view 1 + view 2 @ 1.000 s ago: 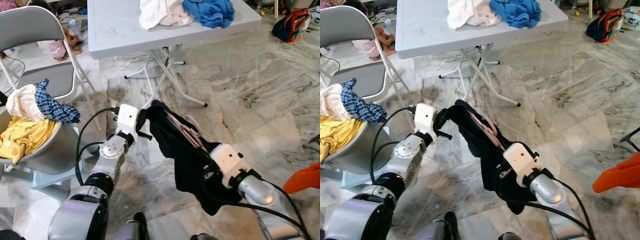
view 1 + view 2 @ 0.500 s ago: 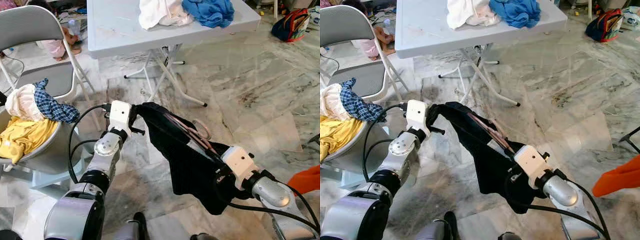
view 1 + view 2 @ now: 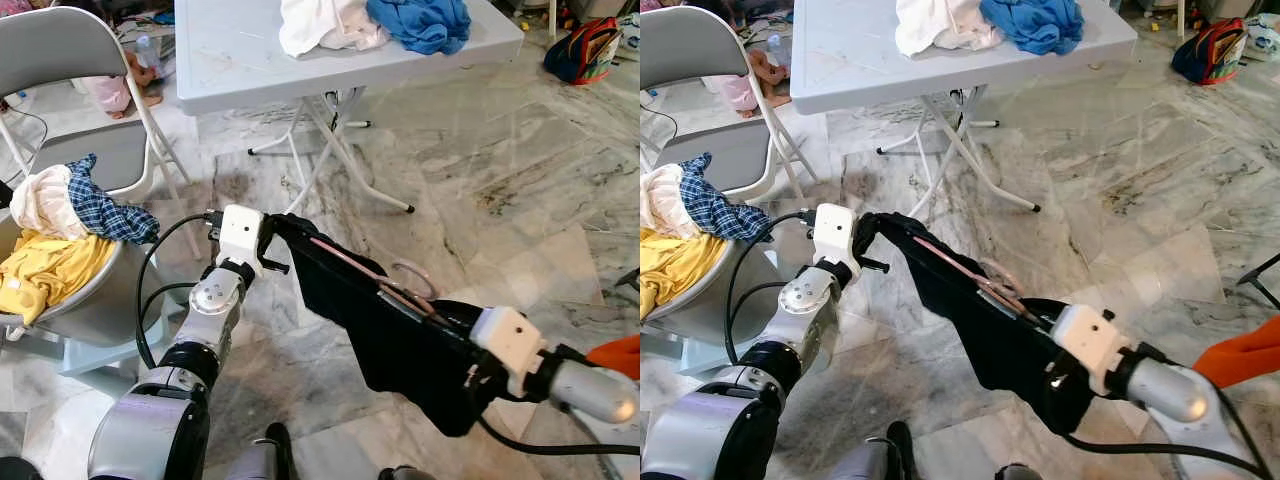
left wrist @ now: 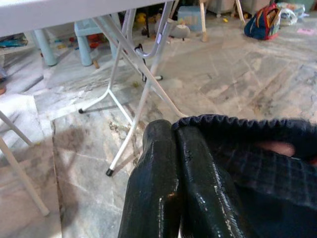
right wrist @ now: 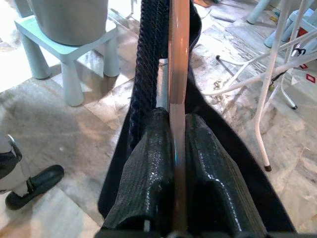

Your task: Hang hanger

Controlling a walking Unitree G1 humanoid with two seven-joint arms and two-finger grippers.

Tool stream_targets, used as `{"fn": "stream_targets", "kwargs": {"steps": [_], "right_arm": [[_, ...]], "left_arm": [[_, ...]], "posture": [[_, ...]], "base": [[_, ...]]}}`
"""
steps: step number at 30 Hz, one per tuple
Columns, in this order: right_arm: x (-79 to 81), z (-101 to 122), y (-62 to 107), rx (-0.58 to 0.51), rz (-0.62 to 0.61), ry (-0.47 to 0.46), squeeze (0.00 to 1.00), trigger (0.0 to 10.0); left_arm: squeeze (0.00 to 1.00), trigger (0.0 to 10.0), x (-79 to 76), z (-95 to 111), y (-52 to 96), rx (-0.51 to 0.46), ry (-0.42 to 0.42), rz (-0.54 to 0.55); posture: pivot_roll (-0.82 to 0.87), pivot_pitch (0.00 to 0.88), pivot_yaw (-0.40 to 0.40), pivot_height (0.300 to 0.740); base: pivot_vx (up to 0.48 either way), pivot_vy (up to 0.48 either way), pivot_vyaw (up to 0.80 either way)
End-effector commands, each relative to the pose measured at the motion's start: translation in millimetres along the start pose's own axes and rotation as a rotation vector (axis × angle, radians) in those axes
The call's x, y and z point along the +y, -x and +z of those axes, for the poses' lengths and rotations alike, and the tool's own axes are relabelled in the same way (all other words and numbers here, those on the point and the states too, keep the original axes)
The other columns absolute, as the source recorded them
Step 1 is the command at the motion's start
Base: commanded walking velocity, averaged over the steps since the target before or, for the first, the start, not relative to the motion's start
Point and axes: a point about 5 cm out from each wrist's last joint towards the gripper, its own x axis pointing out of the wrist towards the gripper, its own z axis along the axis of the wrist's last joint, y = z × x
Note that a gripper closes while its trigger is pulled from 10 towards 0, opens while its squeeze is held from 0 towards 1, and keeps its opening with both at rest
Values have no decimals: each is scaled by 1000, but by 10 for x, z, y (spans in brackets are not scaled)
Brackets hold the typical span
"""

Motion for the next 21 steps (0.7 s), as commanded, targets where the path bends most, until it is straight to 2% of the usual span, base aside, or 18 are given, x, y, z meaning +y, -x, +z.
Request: {"fn": "stream_targets", "kwargs": {"steps": [1,10,11,15,21], "right_arm": [[-86,-113,198,74,-25,-22,0,10000],[-239,11,339,-1,-66,-71,0,10000],[-252,71,343,-56,-71,-122,0,10000],[-259,153,329,-124,-78,-172,0,10000],[-226,271,190,-294,-122,-340,0,10000]], "left_arm": [[0,0,340,33,54,-1,12,153],[0,0,323,-20,66,25,32,152],[0,0,310,-29,65,30,35,148],[0,0,285,-47,66,37,44,144],[0,0,180,-88,71,35,68,117]], "posture": [[-58,232,73,740],[-62,235,77,740],[-61,235,77,740],[-62,235,76,740],[-56,233,71,740]], "base": [[0,0,0],[0,0,0],[0,0,0],[0,0,0],[0,0,0]]}}
